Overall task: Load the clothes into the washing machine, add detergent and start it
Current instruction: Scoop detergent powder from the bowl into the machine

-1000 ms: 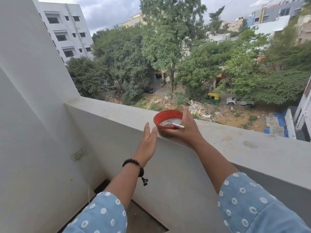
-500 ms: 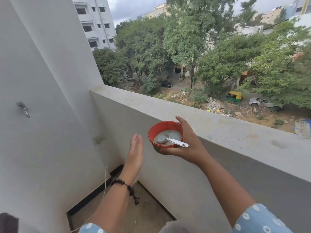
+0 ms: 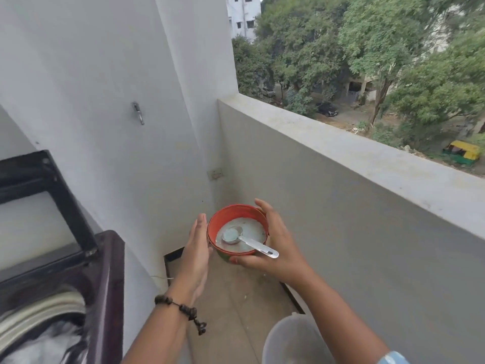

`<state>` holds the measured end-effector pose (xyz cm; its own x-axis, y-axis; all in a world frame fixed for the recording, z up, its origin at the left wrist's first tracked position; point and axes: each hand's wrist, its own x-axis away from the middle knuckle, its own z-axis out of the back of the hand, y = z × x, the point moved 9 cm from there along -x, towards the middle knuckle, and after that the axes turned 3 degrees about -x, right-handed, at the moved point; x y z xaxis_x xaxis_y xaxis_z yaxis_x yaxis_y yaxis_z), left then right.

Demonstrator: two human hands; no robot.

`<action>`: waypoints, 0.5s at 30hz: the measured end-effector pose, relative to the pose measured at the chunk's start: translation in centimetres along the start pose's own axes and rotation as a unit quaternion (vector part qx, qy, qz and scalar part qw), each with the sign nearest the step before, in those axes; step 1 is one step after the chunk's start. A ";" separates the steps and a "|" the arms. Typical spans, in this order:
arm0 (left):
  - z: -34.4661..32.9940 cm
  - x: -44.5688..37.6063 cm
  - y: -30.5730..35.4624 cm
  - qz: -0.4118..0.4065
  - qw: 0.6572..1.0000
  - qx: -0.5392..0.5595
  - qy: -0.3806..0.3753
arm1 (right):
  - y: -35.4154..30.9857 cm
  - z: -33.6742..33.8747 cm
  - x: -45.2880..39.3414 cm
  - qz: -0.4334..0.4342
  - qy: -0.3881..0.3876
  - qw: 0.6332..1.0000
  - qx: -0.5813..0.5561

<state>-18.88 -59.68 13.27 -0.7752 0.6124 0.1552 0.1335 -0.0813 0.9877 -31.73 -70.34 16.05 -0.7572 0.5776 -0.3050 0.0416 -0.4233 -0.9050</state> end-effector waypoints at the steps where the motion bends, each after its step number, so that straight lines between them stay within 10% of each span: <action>1: 1.5 0.4 -0.1 0.001 1.000 0.002 0.014 | -0.1 -1.3 -0.1 -0.001 -0.012 1.000 -0.004; 15: 19.6 6.4 -1.0 0.013 0.992 0.034 0.122 | -4.7 -18.2 2.0 0.024 -0.167 0.986 -0.013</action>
<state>-11.83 -40.25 12.91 -0.8960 0.4024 0.1878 0.1893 -0.0365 0.9812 -21.55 -54.52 14.31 -0.9261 0.2934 -0.2371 0.0962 -0.4240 -0.9005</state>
